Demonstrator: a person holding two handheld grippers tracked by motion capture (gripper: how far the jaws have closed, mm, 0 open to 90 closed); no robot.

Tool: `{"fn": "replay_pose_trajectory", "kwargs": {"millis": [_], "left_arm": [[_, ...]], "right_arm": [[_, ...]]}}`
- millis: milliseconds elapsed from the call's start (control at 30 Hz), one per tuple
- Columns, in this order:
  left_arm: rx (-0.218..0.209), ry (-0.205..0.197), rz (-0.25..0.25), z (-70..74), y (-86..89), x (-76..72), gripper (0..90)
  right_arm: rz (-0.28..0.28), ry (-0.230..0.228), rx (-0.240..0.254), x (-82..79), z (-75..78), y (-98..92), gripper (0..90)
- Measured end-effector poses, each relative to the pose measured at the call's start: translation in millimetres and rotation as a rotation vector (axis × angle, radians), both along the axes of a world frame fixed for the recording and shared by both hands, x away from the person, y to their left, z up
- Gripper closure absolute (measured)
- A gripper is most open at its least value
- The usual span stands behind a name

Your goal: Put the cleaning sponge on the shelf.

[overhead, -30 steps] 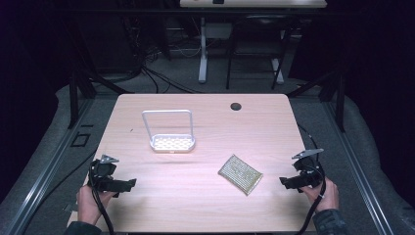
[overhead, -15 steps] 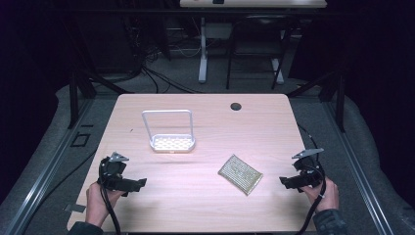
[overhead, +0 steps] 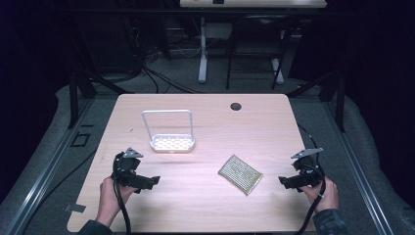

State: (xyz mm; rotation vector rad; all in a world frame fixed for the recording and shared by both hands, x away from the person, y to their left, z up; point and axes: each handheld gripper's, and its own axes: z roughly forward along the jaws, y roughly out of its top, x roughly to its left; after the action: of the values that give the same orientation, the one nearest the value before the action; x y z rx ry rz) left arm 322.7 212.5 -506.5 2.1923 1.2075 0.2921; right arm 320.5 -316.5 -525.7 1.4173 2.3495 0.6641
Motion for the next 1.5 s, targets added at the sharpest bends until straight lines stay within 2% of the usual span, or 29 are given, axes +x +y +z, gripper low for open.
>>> {"fn": "replay_pose_trajectory", "kwargs": {"millis": [67, 233, 400, 500, 800, 1000, 1100, 1233, 1267, 1333, 1400, 1433, 1467, 1500], "left_arm": [[-0.002, 0.003, -0.008, 0.6, -3.8, 0.8, 0.1], [-0.018, -0.002, -0.069, 7.4, -28.2, 6.0, 0.0], [-0.013, -0.002, -0.098, 12.3, -40.7, 11.5, 0.0], [-0.005, -0.007, -0.124, 15.4, -54.0, 15.8, 0.0], [0.007, -0.007, -0.178, 18.2, -79.8, 23.4, 0.0], [-0.002, -0.013, -0.217, 20.6, -106.8, 29.6, 0.1], [-0.005, -0.013, -0.227, 20.6, -114.7, 32.2, 0.1], [-0.005, -0.014, -0.237, 18.9, -135.0, 40.1, 0.1], [-0.005, -0.014, -0.237, 18.9, -135.0, 40.1, 0.0], [-0.021, -0.014, -0.251, 16.5, -147.2, 45.6, 0.0], [-0.019, -0.015, -0.255, 15.6, -151.7, 47.1, 0.0], [-0.010, -0.014, -0.261, 13.2, -160.7, 50.2, 0.0], [-0.010, -0.014, -0.261, 13.2, -160.7, 50.2, 0.0], [-0.004, -0.007, -0.269, 10.4, -167.8, 53.7, 0.0]], "right_arm": [[-0.003, 0.002, 0.001, 0.1, -0.1, 0.1, 7.8], [0.003, -0.001, 0.002, -0.9, 1.6, 0.8, 8.0], [0.004, 0.001, 0.006, -0.8, 1.7, 0.6, 8.0], [0.006, -0.001, 0.008, -0.4, 2.1, 0.2, 7.8], [0.008, 0.005, 0.009, 0.0, 0.2, 1.1, 7.8], [0.009, 0.004, 0.009, -0.1, 0.3, 1.3, 7.8], [0.011, 0.005, 0.008, 0.0, 0.2, 1.1, 7.8], [0.016, 0.005, 0.006, -0.2, 0.4, 1.6, 7.9], [0.016, 0.005, 0.006, -0.2, 0.4, 1.6, 7.9], [0.019, 0.003, 0.007, 0.2, 0.3, 1.5, 7.9], [0.017, 0.005, 0.008, 0.3, 0.2, 1.4, 7.9], [0.017, 0.007, 0.007, 0.4, -0.6, 1.1, 7.9], [0.018, 0.012, 0.006, 0.3, -0.7, 1.0, 7.9], [0.017, 0.014, 0.006, 0.2, -1.0, 1.2, 7.9]]}}
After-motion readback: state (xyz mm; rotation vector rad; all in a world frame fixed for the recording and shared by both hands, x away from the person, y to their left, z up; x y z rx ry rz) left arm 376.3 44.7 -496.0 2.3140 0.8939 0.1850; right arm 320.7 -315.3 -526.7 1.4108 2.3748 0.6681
